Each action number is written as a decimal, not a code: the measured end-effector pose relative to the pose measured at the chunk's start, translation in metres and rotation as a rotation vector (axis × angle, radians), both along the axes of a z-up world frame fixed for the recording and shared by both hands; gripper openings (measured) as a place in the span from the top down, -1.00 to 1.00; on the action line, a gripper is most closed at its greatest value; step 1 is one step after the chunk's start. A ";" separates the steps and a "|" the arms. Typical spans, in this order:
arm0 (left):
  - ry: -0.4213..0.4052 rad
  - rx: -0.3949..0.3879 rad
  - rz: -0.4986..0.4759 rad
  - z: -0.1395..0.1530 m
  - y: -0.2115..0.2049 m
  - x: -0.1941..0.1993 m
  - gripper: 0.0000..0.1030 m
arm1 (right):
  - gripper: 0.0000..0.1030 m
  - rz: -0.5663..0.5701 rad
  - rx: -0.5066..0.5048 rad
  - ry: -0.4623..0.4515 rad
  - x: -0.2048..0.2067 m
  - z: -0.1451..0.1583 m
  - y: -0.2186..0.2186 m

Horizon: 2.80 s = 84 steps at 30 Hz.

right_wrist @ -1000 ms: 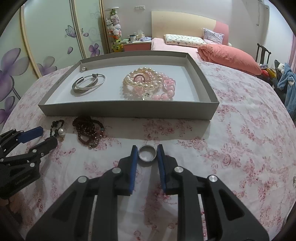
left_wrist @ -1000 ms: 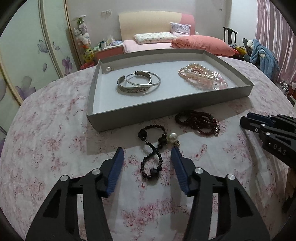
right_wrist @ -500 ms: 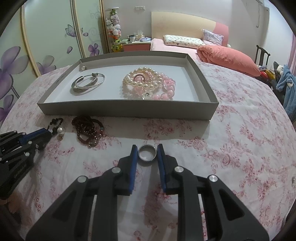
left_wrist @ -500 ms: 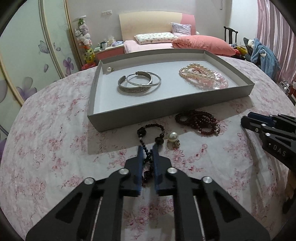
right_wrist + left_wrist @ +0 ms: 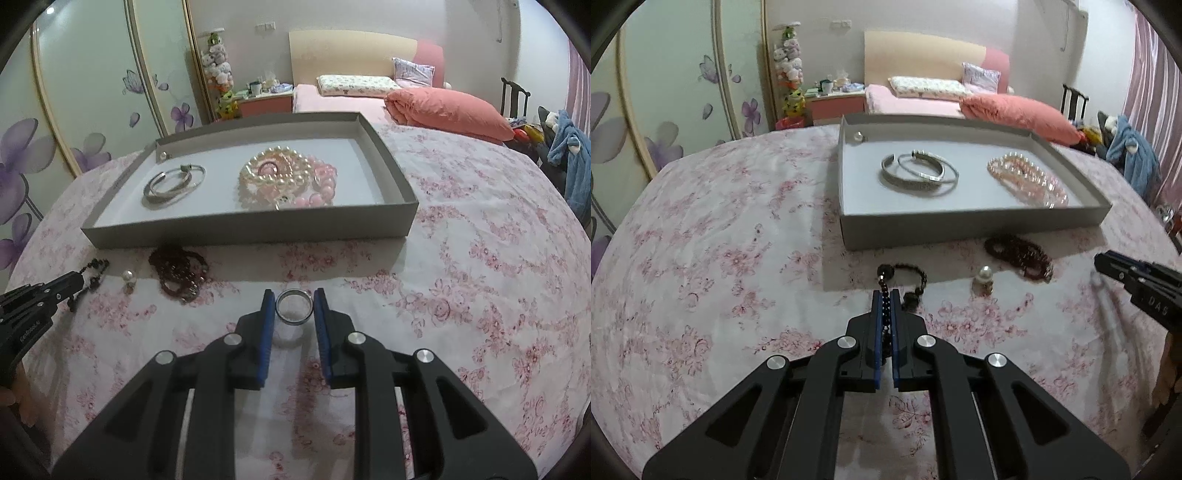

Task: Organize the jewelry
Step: 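Carry the silver ring and black beaded bracelet into the tray and release both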

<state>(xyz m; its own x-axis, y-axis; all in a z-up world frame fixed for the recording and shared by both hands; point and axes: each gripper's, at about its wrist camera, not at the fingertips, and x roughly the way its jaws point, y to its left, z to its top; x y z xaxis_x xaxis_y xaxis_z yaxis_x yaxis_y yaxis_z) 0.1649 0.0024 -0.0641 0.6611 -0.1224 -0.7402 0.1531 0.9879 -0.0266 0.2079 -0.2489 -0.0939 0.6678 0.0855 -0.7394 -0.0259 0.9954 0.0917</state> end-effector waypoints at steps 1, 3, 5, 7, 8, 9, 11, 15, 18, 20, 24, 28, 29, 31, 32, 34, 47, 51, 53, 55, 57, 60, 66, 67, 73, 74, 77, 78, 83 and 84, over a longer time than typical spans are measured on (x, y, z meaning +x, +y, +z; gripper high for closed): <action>-0.009 -0.007 0.001 0.002 0.000 -0.001 0.91 | 0.58 0.000 0.002 -0.008 -0.001 0.002 0.001; -0.028 -0.024 0.003 0.006 0.002 -0.003 0.91 | 0.58 -0.001 0.005 -0.031 -0.003 0.006 0.003; -0.049 -0.042 0.006 0.011 0.002 -0.005 0.91 | 0.58 0.000 0.012 -0.051 -0.006 0.011 0.003; -0.080 -0.059 0.007 0.017 0.002 -0.009 0.91 | 0.58 -0.001 0.017 -0.086 -0.010 0.018 0.004; -0.096 -0.065 0.007 0.020 0.002 -0.011 0.91 | 0.58 -0.001 0.019 -0.103 -0.012 0.021 0.004; -0.117 -0.071 0.007 0.024 0.002 -0.013 0.91 | 0.58 -0.001 0.023 -0.125 -0.014 0.025 0.005; -0.152 -0.079 0.004 0.031 0.002 -0.017 0.91 | 0.58 0.000 0.028 -0.173 -0.019 0.033 0.008; -0.212 -0.095 -0.002 0.044 -0.001 -0.023 0.91 | 0.58 0.003 0.030 -0.255 -0.026 0.047 0.010; -0.244 -0.104 -0.006 0.051 -0.002 -0.028 0.91 | 0.58 0.008 0.031 -0.316 -0.034 0.057 0.012; -0.256 -0.109 -0.006 0.054 -0.002 -0.028 0.91 | 0.58 0.010 0.028 -0.346 -0.037 0.062 0.013; -0.294 -0.101 -0.001 0.060 -0.004 -0.031 0.91 | 0.58 0.011 0.022 -0.403 -0.044 0.071 0.017; -0.341 -0.088 0.009 0.067 -0.009 -0.035 0.91 | 0.58 0.012 0.013 -0.444 -0.046 0.077 0.021; -0.351 -0.086 0.012 0.069 -0.010 -0.036 0.91 | 0.58 0.011 0.012 -0.453 -0.047 0.078 0.022; -0.372 -0.084 0.015 0.072 -0.013 -0.037 0.91 | 0.58 0.008 0.004 -0.475 -0.048 0.081 0.023; -0.382 -0.082 0.016 0.074 -0.014 -0.038 0.91 | 0.58 0.006 -0.001 -0.487 -0.049 0.082 0.024; -0.405 -0.075 0.016 0.077 -0.017 -0.039 0.91 | 0.58 0.003 -0.012 -0.512 -0.051 0.085 0.027; -0.501 -0.028 0.030 0.087 -0.033 -0.039 0.91 | 0.58 -0.034 -0.046 -0.610 -0.052 0.097 0.030; -0.518 -0.021 0.042 0.090 -0.035 -0.035 0.91 | 0.58 -0.046 -0.048 -0.631 -0.048 0.099 0.029; -0.527 -0.017 0.045 0.091 -0.037 -0.033 0.91 | 0.58 -0.049 -0.053 -0.642 -0.046 0.100 0.029; -0.534 -0.014 0.046 0.092 -0.040 -0.031 0.91 | 0.58 -0.052 -0.057 -0.649 -0.043 0.101 0.029; -0.538 -0.014 0.049 0.093 -0.043 -0.029 0.91 | 0.58 -0.056 -0.058 -0.654 -0.040 0.101 0.029; -0.542 -0.016 0.047 0.093 -0.045 -0.025 0.91 | 0.58 -0.064 -0.056 -0.654 -0.035 0.100 0.027; -0.540 -0.018 0.043 0.090 -0.049 -0.021 0.91 | 0.58 -0.074 -0.057 -0.648 -0.027 0.096 0.022; -0.539 -0.019 0.043 0.090 -0.050 -0.020 0.91 | 0.58 -0.074 -0.056 -0.647 -0.026 0.096 0.021; -0.528 -0.022 0.039 0.088 -0.054 -0.011 0.91 | 0.58 -0.081 -0.051 -0.643 -0.021 0.095 0.021; -0.527 -0.022 0.038 0.087 -0.055 -0.010 0.91 | 0.58 -0.082 -0.050 -0.642 -0.019 0.094 0.021; -0.522 -0.024 0.035 0.085 -0.054 -0.007 0.91 | 0.58 -0.082 -0.050 -0.640 -0.017 0.094 0.021; -0.521 -0.025 0.034 0.085 -0.055 -0.006 0.91 | 0.58 -0.083 -0.050 -0.639 -0.016 0.093 0.021; -0.510 -0.033 0.029 0.083 -0.055 0.001 0.91 | 0.58 -0.083 -0.048 -0.636 -0.013 0.092 0.021; -0.507 -0.036 0.028 0.082 -0.055 0.003 0.91 | 0.58 -0.083 -0.048 -0.634 -0.011 0.092 0.020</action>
<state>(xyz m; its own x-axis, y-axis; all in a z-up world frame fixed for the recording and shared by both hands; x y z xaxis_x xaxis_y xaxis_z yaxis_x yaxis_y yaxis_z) 0.1679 -0.0523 0.0178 0.9396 -0.1185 -0.3211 0.1286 0.9916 0.0102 0.1967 -0.2289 -0.0018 0.9798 -0.0083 -0.2000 0.0165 0.9991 0.0395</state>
